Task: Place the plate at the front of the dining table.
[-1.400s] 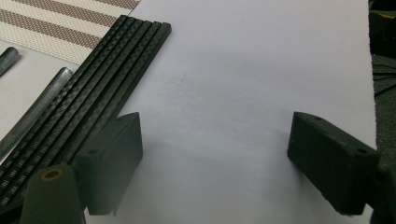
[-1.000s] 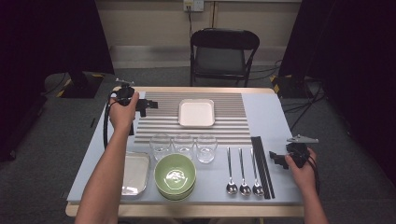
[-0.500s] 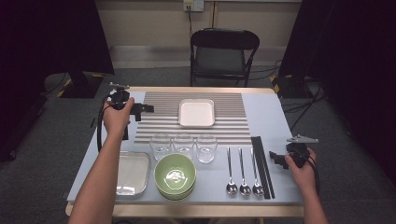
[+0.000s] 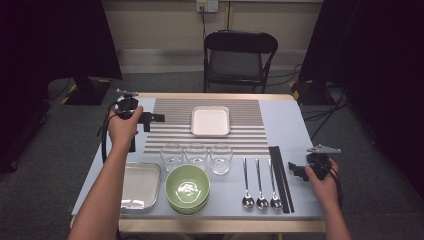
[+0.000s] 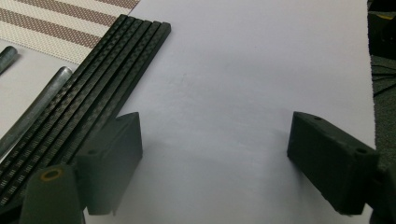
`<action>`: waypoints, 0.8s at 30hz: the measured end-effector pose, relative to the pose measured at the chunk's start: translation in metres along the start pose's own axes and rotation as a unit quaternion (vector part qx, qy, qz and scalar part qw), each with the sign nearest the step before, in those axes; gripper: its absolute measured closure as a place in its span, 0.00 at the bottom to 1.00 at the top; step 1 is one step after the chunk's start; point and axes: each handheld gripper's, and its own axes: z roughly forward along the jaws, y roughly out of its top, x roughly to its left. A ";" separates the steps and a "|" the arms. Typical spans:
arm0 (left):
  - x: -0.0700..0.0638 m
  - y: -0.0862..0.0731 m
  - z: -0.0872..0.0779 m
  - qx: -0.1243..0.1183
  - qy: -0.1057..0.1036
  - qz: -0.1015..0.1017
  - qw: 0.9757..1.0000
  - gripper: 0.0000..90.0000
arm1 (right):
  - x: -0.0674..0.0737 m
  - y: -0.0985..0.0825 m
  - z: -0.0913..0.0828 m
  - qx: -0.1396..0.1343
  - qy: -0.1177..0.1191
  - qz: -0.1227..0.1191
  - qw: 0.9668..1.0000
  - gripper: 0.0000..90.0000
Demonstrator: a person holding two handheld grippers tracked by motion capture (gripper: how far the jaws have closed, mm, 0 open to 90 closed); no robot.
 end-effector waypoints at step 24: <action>0.014 -0.016 -0.031 -0.012 -0.009 0.012 1.000 0.24 | 0.000 0.000 0.000 0.001 0.000 0.000 1.000 0.19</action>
